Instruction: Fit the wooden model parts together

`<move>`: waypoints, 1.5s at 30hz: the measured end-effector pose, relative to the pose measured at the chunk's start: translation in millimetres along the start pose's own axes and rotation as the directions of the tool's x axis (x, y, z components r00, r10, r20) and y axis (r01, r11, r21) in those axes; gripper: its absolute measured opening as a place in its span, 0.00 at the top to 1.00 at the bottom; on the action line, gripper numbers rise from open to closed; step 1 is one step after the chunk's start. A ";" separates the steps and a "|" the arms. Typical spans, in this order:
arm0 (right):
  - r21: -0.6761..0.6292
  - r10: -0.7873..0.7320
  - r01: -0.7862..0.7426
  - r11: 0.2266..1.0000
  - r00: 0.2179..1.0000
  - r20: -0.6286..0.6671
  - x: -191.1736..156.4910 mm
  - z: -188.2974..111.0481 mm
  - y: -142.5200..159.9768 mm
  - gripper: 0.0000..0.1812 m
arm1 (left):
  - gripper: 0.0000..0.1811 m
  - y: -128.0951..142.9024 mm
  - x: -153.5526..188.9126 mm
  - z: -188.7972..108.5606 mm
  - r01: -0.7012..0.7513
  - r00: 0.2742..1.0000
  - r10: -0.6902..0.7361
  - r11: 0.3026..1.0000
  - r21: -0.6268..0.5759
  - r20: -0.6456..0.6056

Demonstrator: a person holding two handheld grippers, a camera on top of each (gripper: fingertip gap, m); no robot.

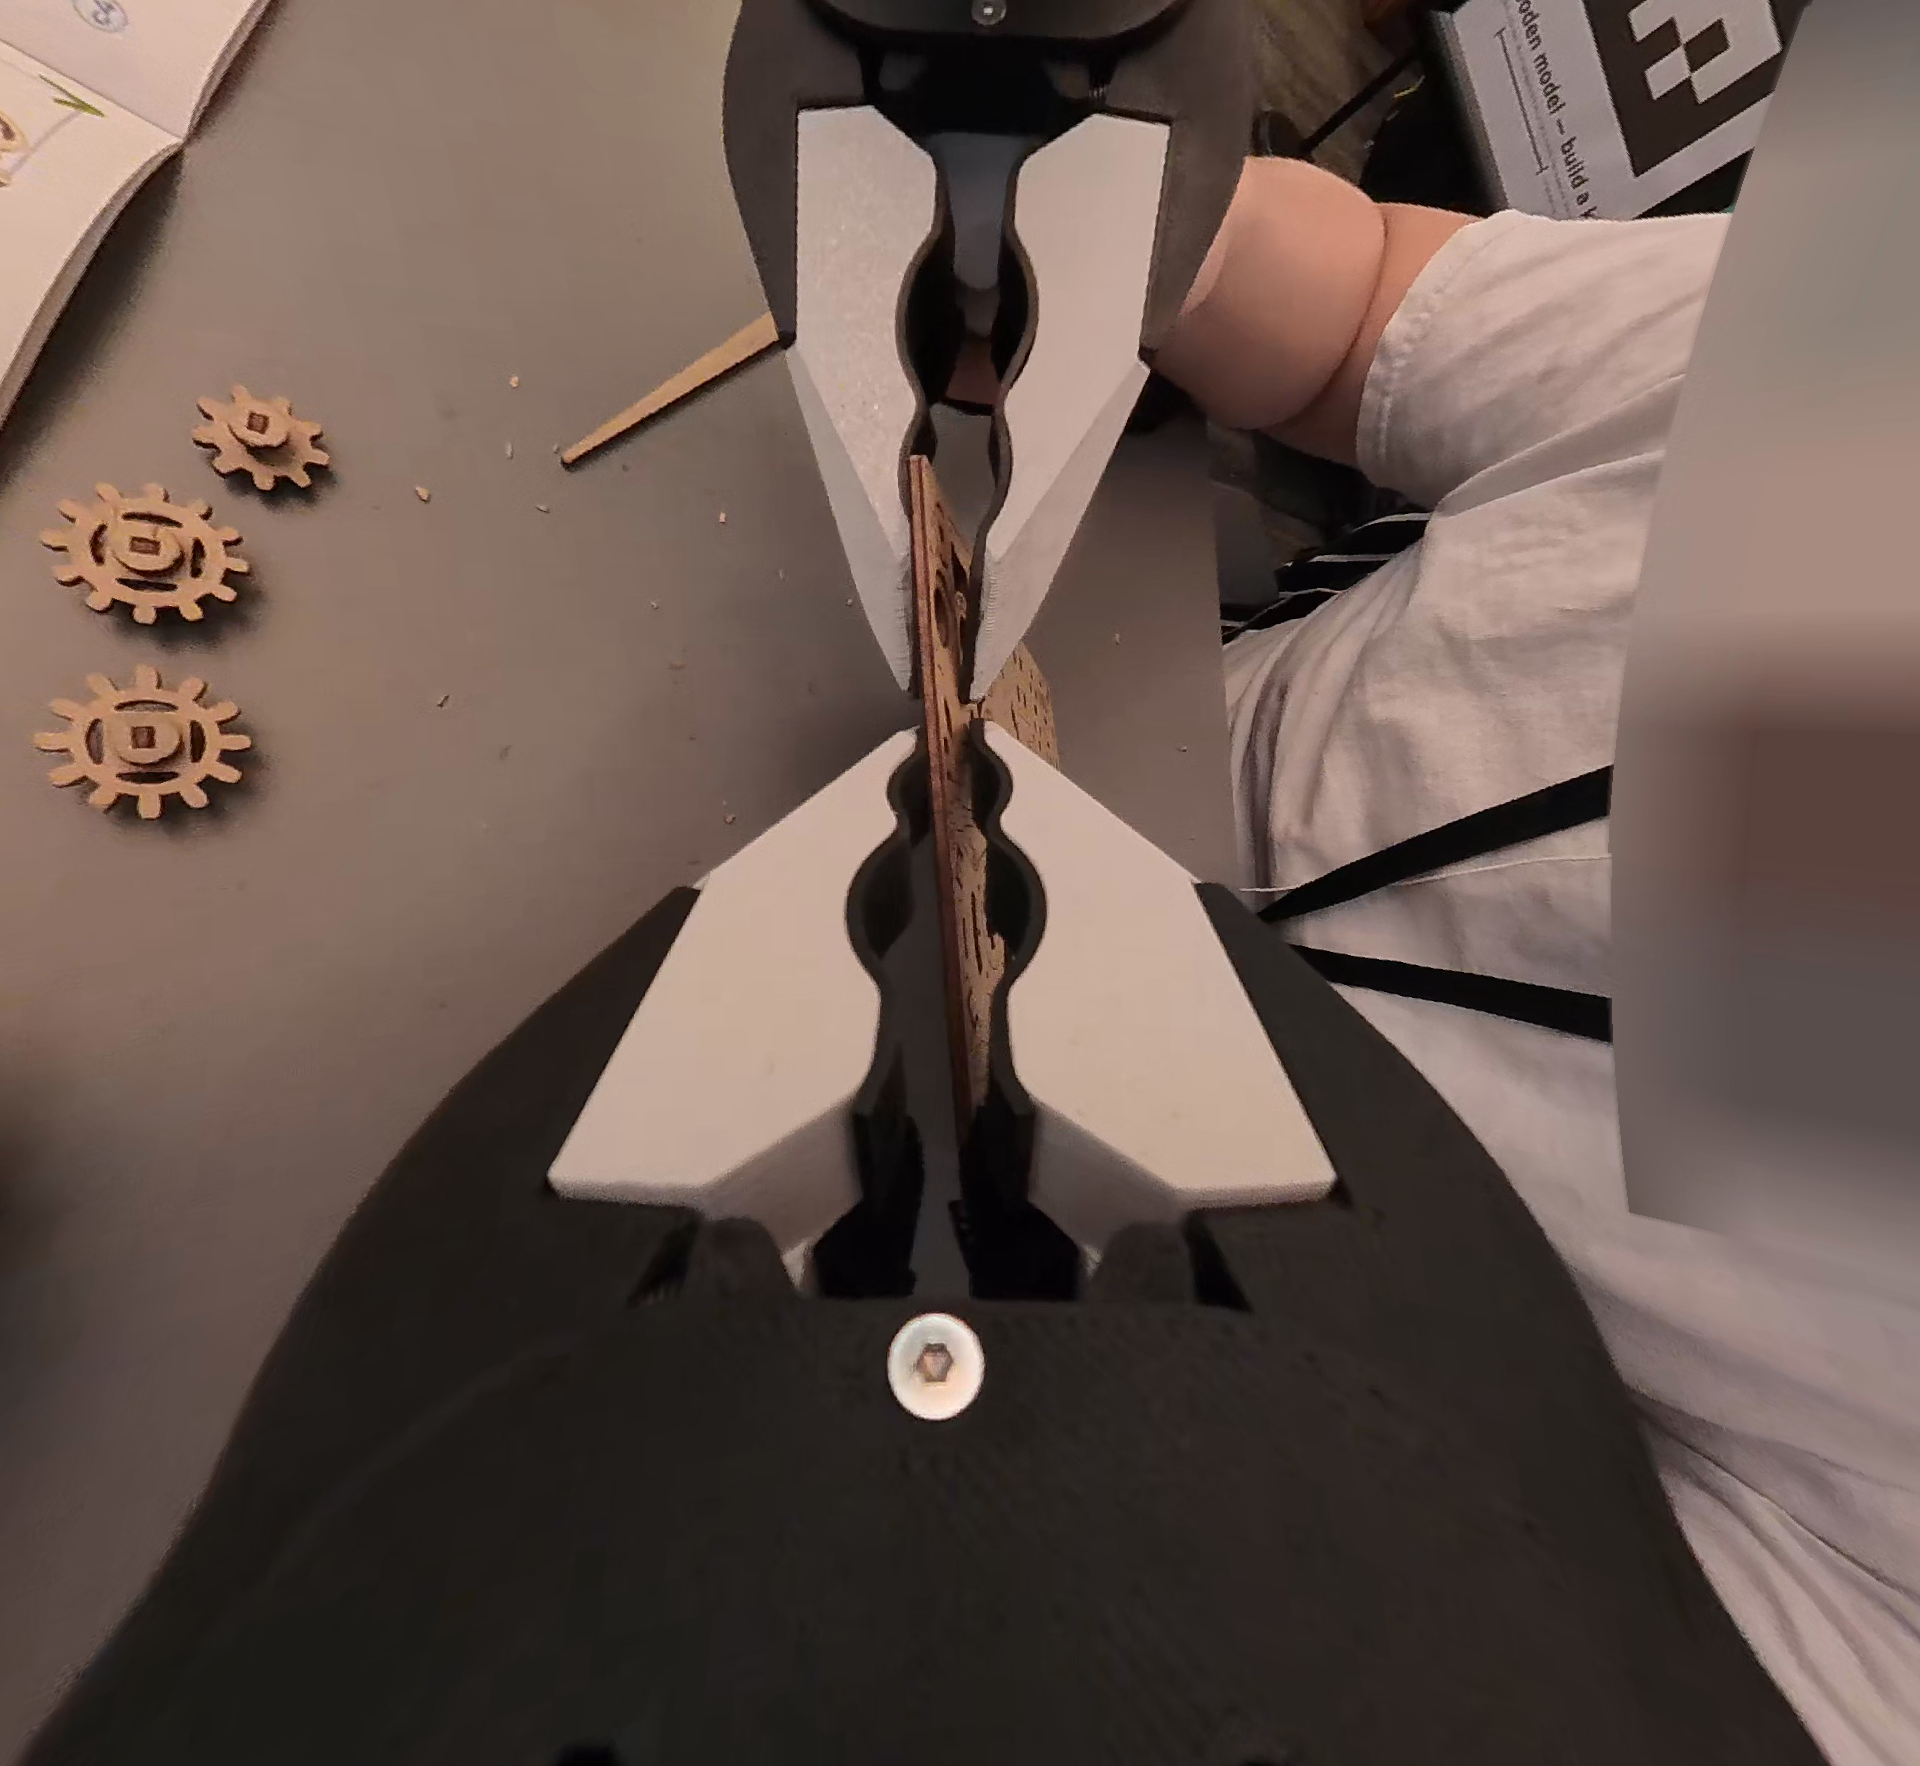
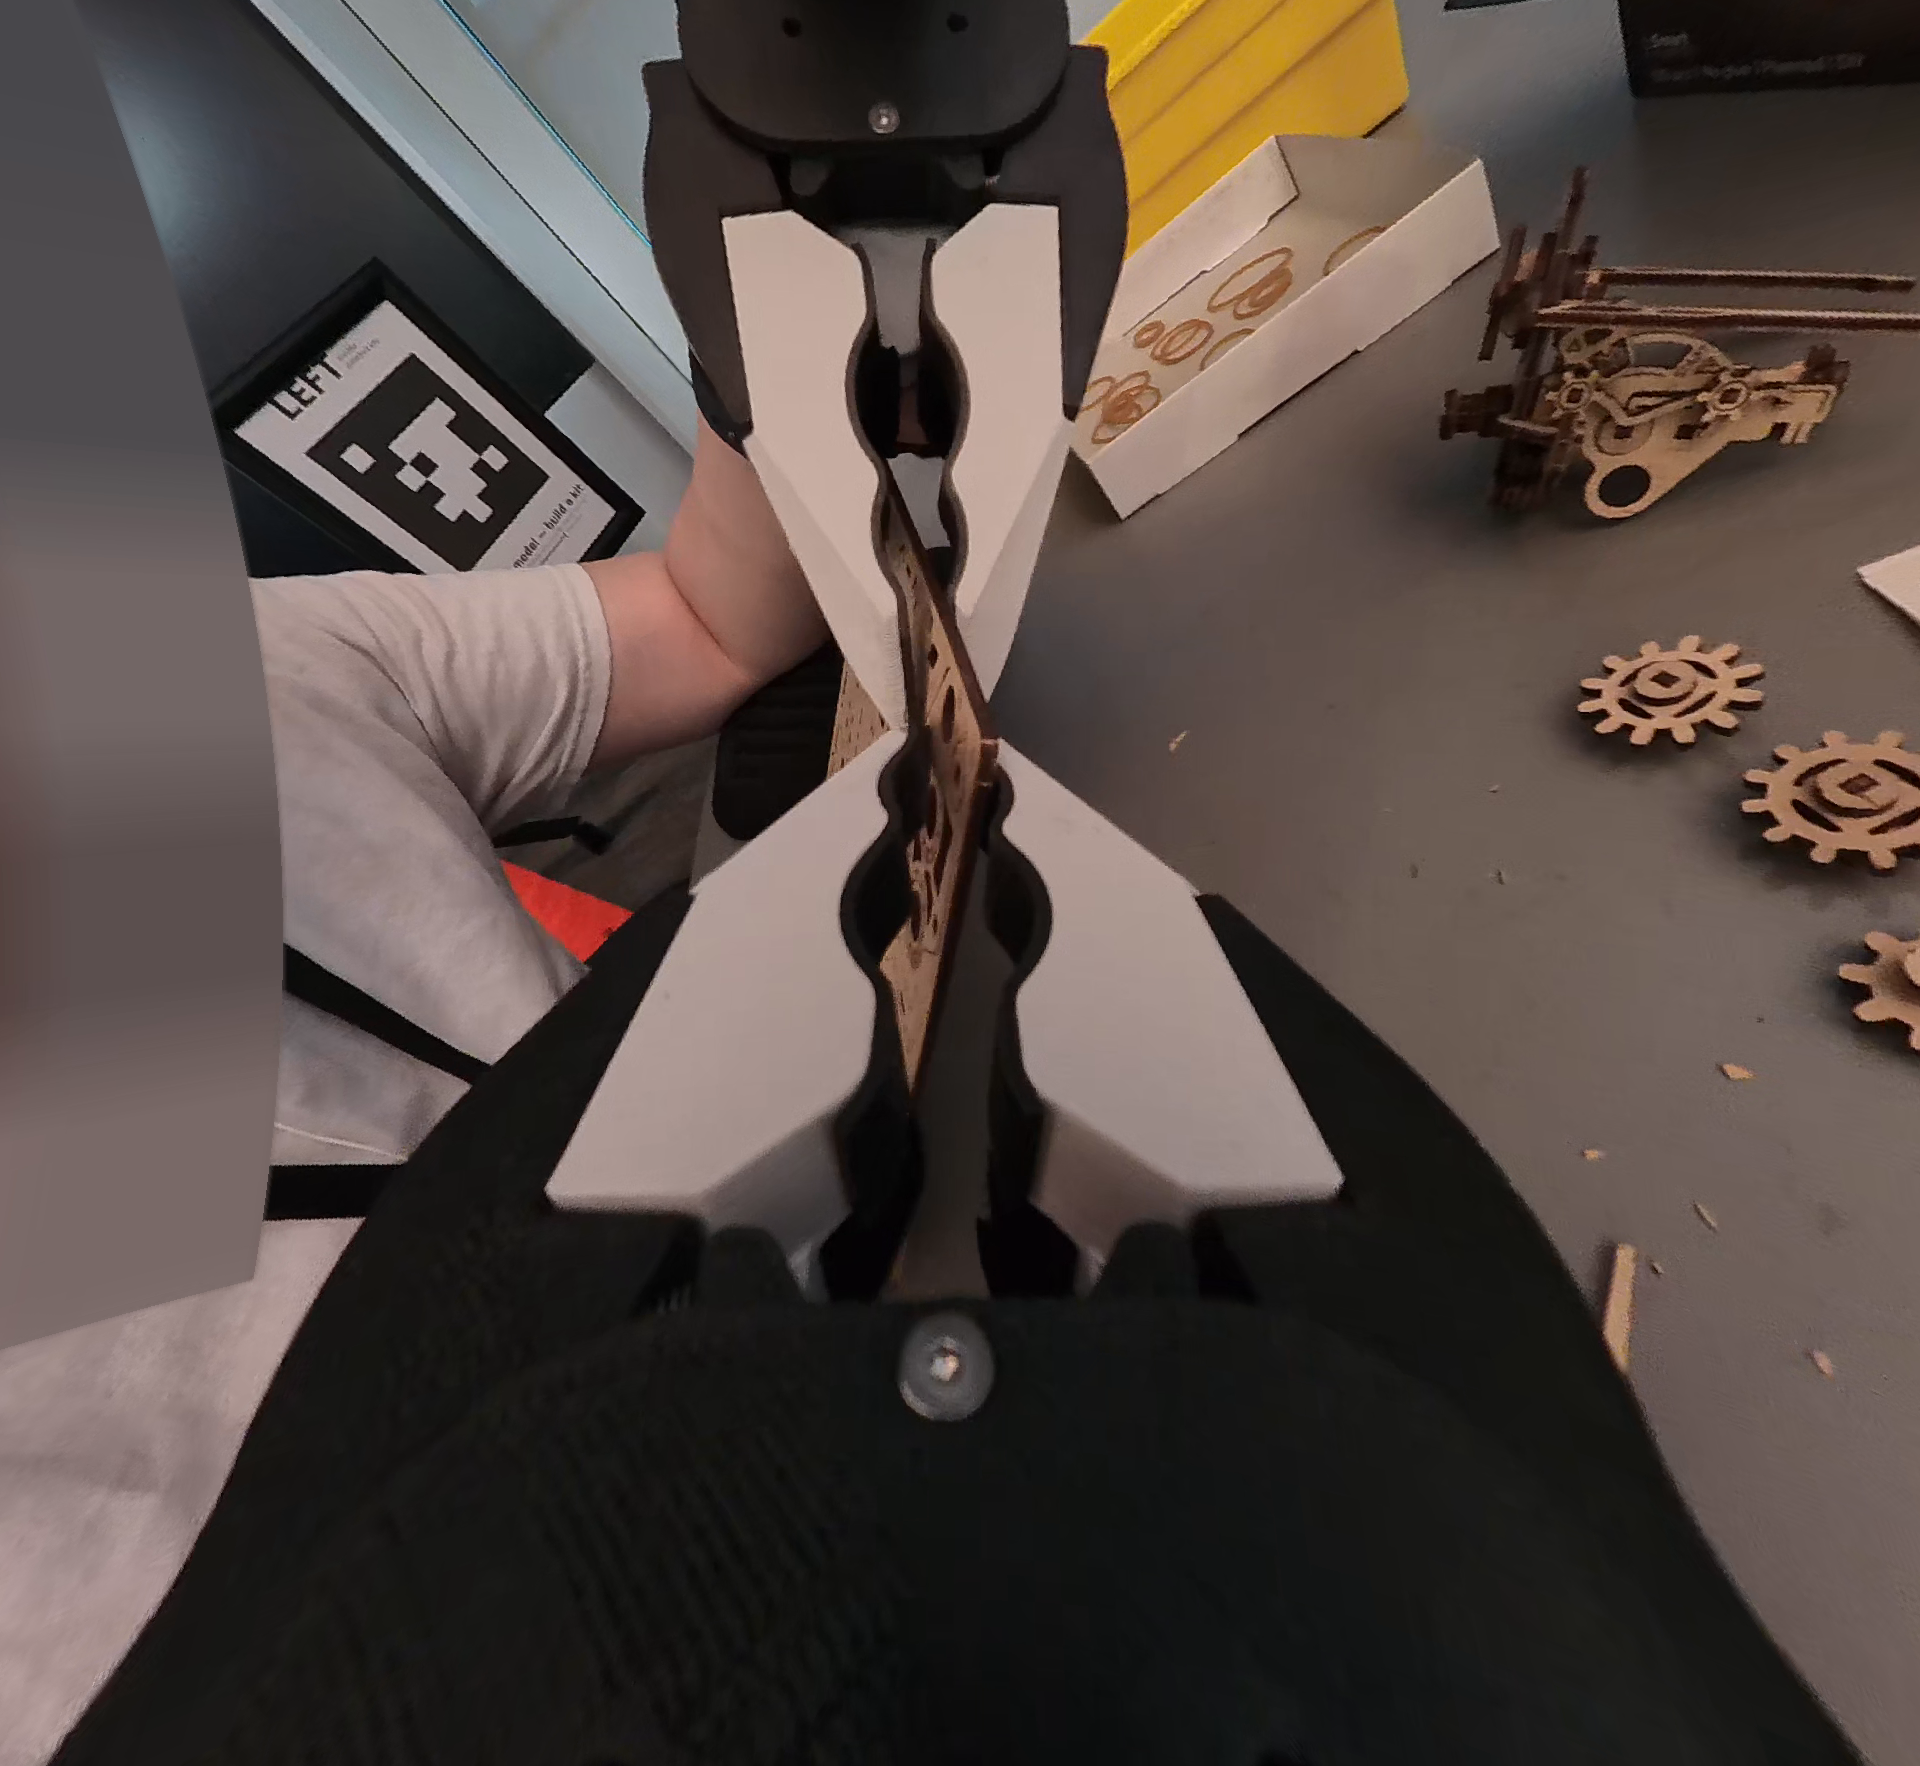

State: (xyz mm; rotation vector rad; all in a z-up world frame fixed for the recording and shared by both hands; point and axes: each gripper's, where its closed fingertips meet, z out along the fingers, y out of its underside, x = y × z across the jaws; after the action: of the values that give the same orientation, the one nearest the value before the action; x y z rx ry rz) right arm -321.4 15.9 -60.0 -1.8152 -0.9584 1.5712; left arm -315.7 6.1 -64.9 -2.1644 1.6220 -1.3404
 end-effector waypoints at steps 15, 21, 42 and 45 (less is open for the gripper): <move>0.045 -0.051 0.048 0.998 0.996 0.067 -10.2 -2.4 -7.4 0.96 | 0.98 -4.3 9.6 -4.1 -0.018 0.999 0.017 1.000 0.019 0.031; 0.009 -0.170 0.170 0.985 0.985 0.012 -5.4 -30.5 -13.1 0.89 | 0.99 -1.5 1.5 -23.5 0.017 0.999 -0.019 0.999 0.037 0.043; -0.470 -0.335 -0.030 0.882 0.662 -0.671 76.8 -139.1 106.0 0.83 | 0.98 8.4 -9.8 -31.1 0.082 0.996 -0.082 0.997 0.004 0.042; -0.430 -0.326 -0.011 0.903 0.633 -0.702 75.5 -142.3 105.1 0.87 | 0.98 9.1 -11.2 -30.4 0.092 0.995 -0.092 0.996 0.005 0.033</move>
State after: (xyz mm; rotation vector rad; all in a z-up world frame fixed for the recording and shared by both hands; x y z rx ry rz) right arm -159.6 20.5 -164.0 -2.2821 -0.9967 0.3583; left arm -343.9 23.4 -58.2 -2.2728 1.5245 -1.3228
